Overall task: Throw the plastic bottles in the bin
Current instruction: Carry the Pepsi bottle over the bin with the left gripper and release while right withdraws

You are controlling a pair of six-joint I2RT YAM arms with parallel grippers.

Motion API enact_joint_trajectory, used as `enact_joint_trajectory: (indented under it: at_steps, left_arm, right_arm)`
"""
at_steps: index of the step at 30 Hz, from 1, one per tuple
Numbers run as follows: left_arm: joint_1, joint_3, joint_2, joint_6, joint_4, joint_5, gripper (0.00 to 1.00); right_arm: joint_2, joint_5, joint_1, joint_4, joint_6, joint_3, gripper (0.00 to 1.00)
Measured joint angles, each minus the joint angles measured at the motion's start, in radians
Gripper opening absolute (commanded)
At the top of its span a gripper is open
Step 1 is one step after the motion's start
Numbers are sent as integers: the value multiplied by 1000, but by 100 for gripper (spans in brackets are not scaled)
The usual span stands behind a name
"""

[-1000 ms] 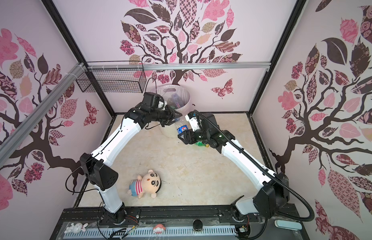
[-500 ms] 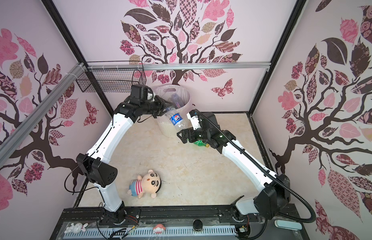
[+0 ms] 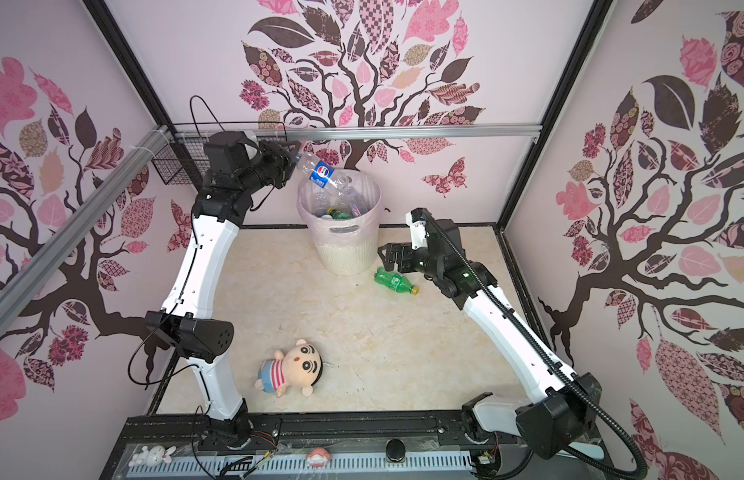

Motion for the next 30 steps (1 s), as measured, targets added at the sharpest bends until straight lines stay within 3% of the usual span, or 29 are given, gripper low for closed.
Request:
enact_joint_trajectory:
  at_steps: [3, 7, 11, 15, 22, 30]
  left_arm:
    - [0, 37, 11, -2, 49, -39, 17]
    - [-8, 48, 67, 0, 76, -77, 27]
    - [-16, 80, 185, 3, 16, -106, 49]
    - [-18, 90, 278, 19, -75, -106, 95]
    - [-53, 106, 243, 50, -146, -93, 97]
    - [-111, 67, 78, 95, -189, -108, 97]
  right_arm:
    - [0, 0, 0, -3, 0, 0, 99]
    - [0, 0, 0, -7, -2, 0, 100]
    - [0, -1, 0, -16, -3, 0, 99]
    - [0, -4, 0, -26, -8, 0, 99]
    - [0, -24, 0, -29, -6, 0, 100]
    - [0, -35, 0, -23, 22, -20, 100]
